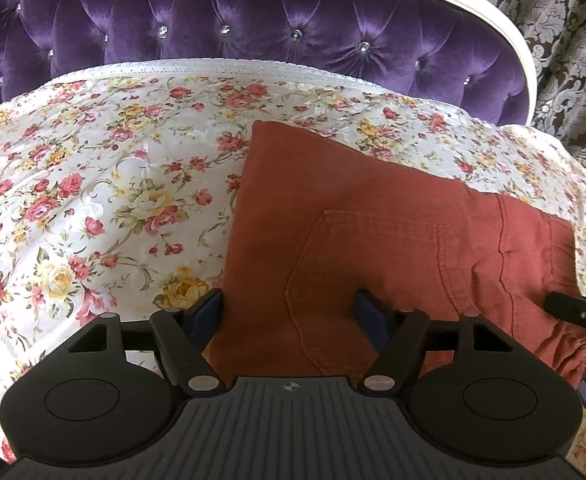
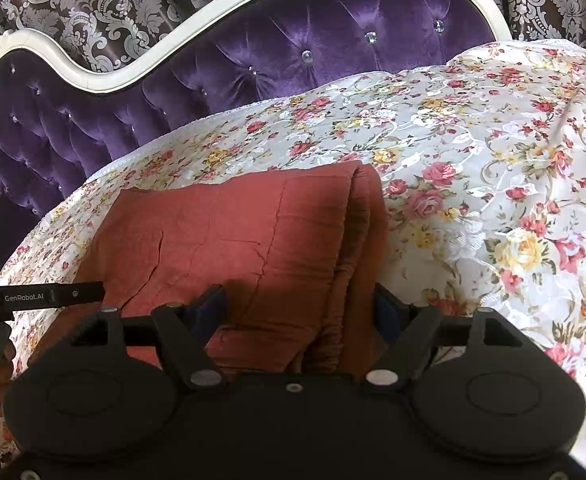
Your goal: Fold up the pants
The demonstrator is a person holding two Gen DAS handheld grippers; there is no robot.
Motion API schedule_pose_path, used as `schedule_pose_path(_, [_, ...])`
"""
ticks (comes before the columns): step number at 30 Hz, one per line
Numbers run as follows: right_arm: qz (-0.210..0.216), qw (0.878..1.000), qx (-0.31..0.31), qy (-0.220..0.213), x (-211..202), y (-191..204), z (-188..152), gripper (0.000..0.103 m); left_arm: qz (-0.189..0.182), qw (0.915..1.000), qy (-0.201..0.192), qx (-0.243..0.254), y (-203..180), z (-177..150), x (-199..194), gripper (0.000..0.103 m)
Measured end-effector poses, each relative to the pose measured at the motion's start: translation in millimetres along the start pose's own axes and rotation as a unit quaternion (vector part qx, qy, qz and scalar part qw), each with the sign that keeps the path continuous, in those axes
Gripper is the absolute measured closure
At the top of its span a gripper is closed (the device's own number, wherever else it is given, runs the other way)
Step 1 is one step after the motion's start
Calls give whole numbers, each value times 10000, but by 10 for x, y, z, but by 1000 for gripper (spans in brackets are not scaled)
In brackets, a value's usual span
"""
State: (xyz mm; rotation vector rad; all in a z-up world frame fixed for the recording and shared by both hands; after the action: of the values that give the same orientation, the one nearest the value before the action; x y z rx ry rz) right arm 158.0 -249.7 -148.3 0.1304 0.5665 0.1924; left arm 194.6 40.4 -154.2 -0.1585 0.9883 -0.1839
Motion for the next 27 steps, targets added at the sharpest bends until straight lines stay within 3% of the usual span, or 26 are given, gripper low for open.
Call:
schedule_pose_path(2, [-2, 10000, 6, 3, 2, 2, -1, 24, -5, 10000, 2, 3, -11, -2, -4, 37])
schedule_pose_path(4, [-6, 10000, 2, 1, 5, 3, 2, 24, -33, 10000, -11, 16, -34, -5, -16, 49])
schedule_pose_path(5, [-30, 10000, -10, -14, 2, 3, 6, 30, -41, 10000, -39, 18, -47, -7, -31, 57])
schedule_pose_path(6, [-63, 10000, -27, -41, -6, 7, 12, 45, -42, 10000, -87, 8, -59, -9, -52, 75])
schedule_pose_path(7, [-40, 9999, -76, -69, -19, 22, 21, 51, -15, 9999, -153, 9, -67, -11, -74, 84])
schedule_pose_path(9, [-46, 9998, -166, -116, -50, 60, 56, 64, 63, 9994, -325, 106, -85, -32, -111, 89])
schedule_pose_path(12, [-141, 9978, -561, -316, -151, 182, 167, 70, 122, 9981, -605, 72, -98, -48, -184, 91])
schedule_pose_path(19, [-44, 9881, -1310, -802, -192, 486, 626, 73, 592, 9878, -1400, 344, -101, 220, -444, 92])
schedule_pose_path(23, [165, 9892, -1242, -763, 129, 513, 898, 72, 621, 9896, -1290, 139, 75, 539, -328, 92])
schedule_pose_path(27, [167, 9956, -909, -164, 640, 343, 830, 70, 622, 9963, -585, -121, 249, 505, 58, 87])
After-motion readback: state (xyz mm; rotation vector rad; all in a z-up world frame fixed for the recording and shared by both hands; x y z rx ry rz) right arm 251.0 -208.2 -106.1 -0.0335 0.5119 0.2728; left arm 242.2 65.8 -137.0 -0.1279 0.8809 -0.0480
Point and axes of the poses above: each gripper's, at about its wrist camera, not at the fingertips, and x roughly the way its jaws point, y to its left, z to its top, the point moved 8 cm from there along x, roughly the way its jaws point, and after that the axes turned 11 degrees about -x, right-handed, at the moved point
